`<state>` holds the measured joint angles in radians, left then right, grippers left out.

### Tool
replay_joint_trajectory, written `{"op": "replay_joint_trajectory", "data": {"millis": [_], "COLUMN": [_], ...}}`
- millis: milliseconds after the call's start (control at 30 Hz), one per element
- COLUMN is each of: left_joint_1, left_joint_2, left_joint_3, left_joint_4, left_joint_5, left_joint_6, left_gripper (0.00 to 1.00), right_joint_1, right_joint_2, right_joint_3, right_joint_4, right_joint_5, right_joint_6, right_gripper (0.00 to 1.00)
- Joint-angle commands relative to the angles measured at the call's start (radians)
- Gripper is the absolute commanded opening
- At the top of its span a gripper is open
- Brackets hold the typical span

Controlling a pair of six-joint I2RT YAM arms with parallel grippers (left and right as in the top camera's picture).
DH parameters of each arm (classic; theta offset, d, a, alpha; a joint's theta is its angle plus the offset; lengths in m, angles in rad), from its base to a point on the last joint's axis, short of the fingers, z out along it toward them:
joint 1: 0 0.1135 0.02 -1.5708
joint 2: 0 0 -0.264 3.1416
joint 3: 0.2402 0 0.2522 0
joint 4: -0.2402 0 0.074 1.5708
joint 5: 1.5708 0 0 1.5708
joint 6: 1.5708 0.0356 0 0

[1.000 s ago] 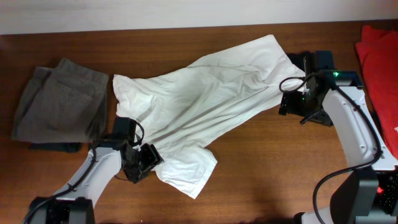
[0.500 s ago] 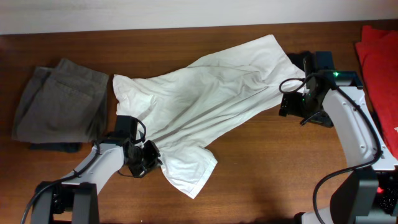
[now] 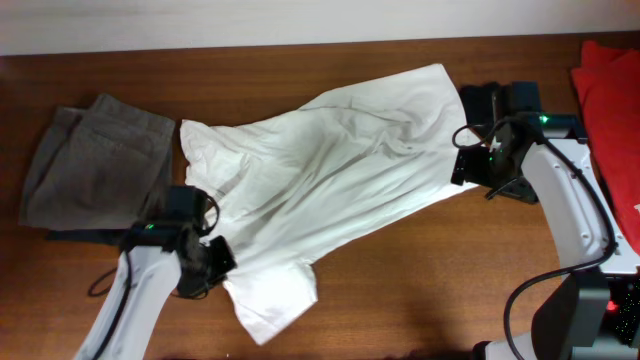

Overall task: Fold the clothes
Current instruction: 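Lift the T-shirt by both hem corners with both grippers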

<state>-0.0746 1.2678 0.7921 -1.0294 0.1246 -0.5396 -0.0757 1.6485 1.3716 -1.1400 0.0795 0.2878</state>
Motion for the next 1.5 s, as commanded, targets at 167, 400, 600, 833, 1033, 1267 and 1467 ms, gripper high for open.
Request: {"op": "replay_joint_trajectory", "data": {"millis": [167, 400, 600, 833, 1033, 1267, 1467], "left_joint_1": [0.046, 0.046, 0.046, 0.046, 0.046, 0.046, 0.046], "left_joint_2": [-0.083, -0.083, -0.083, -0.083, -0.083, -0.083, -0.083], "left_joint_3": [0.011, 0.011, 0.011, 0.011, 0.011, 0.011, 0.011], "left_joint_4": [-0.009, -0.004, 0.006, 0.021, 0.023, 0.023, 0.023], "left_joint_5": [-0.130, -0.159, -0.159, -0.159, -0.159, -0.159, -0.159], "left_joint_6": [0.042, 0.041, 0.041, 0.041, 0.041, 0.041, 0.041], "left_gripper": [0.00, 0.00, 0.00, 0.00, 0.00, 0.00, 0.00], "right_joint_1": [-0.013, -0.069, -0.088, -0.088, -0.088, -0.088, -0.088], "right_joint_2": [-0.003, 0.030, 0.096, 0.174, 0.246, 0.300, 0.301], "right_joint_3": [-0.022, -0.150, -0.217, -0.222, -0.222, -0.222, -0.222], "right_joint_4": [0.023, 0.161, 0.291, 0.381, 0.427, 0.469, 0.467], "right_joint_5": [0.003, 0.010, 0.003, 0.001, -0.001, -0.002, -0.001], "right_joint_6": [0.006, 0.005, -0.056, -0.071, -0.070, -0.070, -0.070], "right_gripper": [1.00, 0.98, 0.98, 0.97, 0.96, 0.90, 0.44]}}
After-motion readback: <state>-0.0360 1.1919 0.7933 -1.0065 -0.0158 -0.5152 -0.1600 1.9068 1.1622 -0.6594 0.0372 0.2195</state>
